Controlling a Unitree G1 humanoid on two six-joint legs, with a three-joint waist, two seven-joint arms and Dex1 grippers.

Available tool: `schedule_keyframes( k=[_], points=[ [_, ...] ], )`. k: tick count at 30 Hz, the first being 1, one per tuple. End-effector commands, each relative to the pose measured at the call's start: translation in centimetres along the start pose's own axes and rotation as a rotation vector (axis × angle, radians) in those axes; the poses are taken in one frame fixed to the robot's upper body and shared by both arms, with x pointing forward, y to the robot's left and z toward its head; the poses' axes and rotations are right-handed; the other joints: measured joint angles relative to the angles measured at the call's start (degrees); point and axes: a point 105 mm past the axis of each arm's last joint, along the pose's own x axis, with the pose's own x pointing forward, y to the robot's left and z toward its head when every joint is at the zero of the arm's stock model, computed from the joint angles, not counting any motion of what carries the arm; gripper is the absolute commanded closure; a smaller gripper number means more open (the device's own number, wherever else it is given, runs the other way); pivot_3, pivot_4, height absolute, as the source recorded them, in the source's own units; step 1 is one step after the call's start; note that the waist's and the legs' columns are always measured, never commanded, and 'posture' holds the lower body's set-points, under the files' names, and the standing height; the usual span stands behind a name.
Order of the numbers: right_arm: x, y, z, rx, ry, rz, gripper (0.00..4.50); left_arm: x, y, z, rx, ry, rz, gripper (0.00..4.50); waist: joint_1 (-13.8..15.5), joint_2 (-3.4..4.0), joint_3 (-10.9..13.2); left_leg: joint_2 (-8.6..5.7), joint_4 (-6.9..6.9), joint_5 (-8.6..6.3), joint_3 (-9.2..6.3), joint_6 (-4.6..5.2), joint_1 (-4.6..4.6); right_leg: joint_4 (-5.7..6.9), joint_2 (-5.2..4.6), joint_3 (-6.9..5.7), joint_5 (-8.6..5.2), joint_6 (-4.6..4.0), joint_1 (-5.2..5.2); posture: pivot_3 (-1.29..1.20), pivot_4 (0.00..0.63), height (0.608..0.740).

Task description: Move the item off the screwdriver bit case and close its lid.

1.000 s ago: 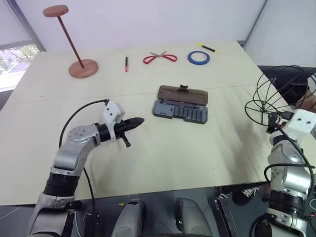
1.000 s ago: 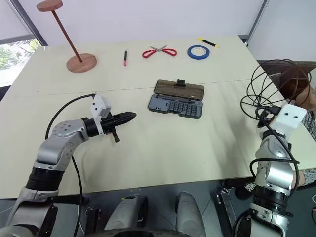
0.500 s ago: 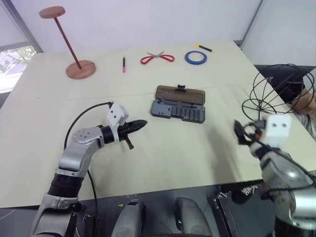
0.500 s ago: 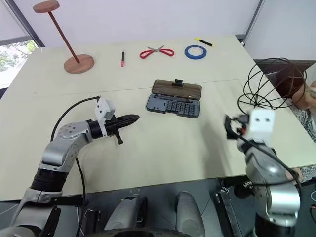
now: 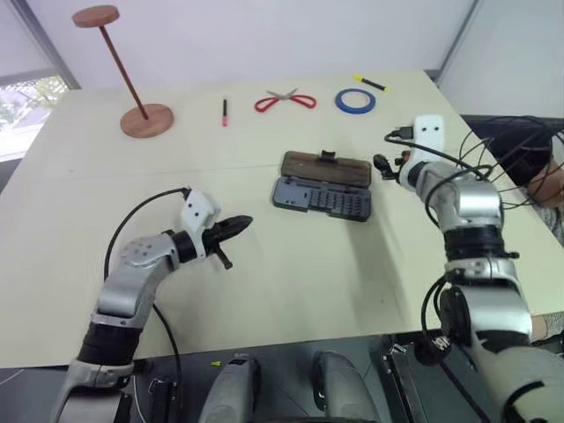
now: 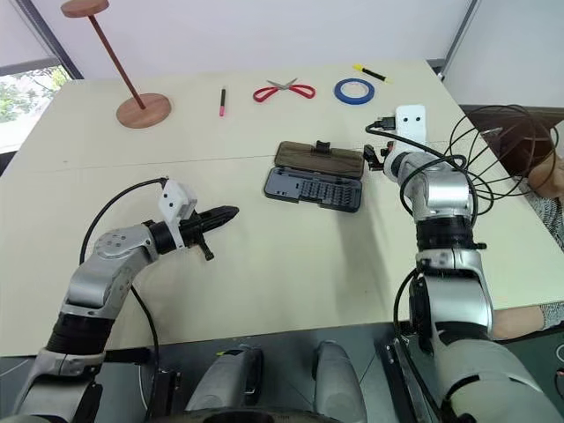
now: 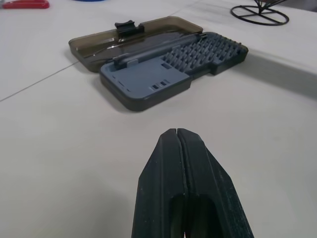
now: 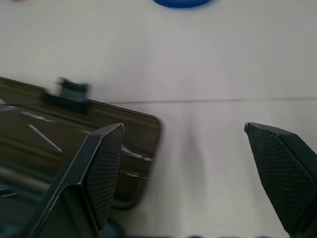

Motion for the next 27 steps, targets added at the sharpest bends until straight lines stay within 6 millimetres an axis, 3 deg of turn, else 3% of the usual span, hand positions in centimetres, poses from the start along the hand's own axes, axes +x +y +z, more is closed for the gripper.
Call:
schedule_keyframes(
  k=[1, 6, 10, 23, 26, 27],
  points=[
    [0.8, 0.2, 1.4, 0.002, -0.049, -0.006, 0.43, -0.6, 0.1, 1.1, 0.037, -0.032, 0.031, 4.5, -0.2, 0.01, 0.0, 0.0, -0.02, 0.0, 0.0, 0.0, 0.0, 0.01, 0.0, 0.0, 0.0, 0.0, 0.0, 0.0, 0.15, 0.74],
    [1.4, 1.2, 1.6, -0.018, -0.054, 0.029, 0.43, -0.8, -0.1, 1.1, 0.037, -0.032, 0.046, 4.5, -0.2, 0.05, 0.0, 0.01, -0.02, 0.0, 0.02, 0.0, 0.02, 0.04, 0.01, 0.02, 0.0, 0.0, -0.03, 0.0, 0.15, 0.74],
    [1.6, 3.2, 2.2, -0.047, -0.075, 0.085, 0.43, -1.0, 0.0, 1.2, 0.037, -0.031, 0.059, 4.5, -0.1, 0.06, 0.0, 0.0, -0.02, 0.0, 0.01, -0.01, 0.02, 0.05, 0.01, 0.02, 0.0, 0.0, -0.03, 0.0, 0.15, 0.74],
    [2.4, 3.8, -1.8, -0.136, 0.087, 0.056, 0.43, -1.0, 0.1, 1.3, 0.046, -0.029, 0.077, 4.5, -0.1, 0.07, 0.0, -0.01, -0.03, 0.02, 0.0, -0.03, 0.03, 0.08, 0.01, 0.03, 0.0, 0.0, -0.04, 0.0, 0.15, 0.74],
    [2.4, 3.6, -2.5, -0.136, 0.11, 0.043, 1.25, -1.0, 0.1, 1.3, 0.049, -0.028, 0.082, 4.5, -0.1, 0.08, 0.0, -0.01, -0.03, 0.02, 0.0, -0.03, 0.04, 0.09, 0.01, 0.03, 0.0, 0.0, -0.04, 0.0, 0.15, 0.74],
    [2.5, 3.5, -2.6, -0.136, 0.112, 0.038, 1.72, -1.0, 0.1, 1.3, 0.05, -0.027, 0.083, 4.5, -0.1, 0.07, 0.0, -0.01, -0.04, 0.02, 0.0, -0.03, 0.05, 0.1, 0.01, 0.03, 0.0, 0.0, -0.04, 0.0, 0.15, 0.74]
  ],
)
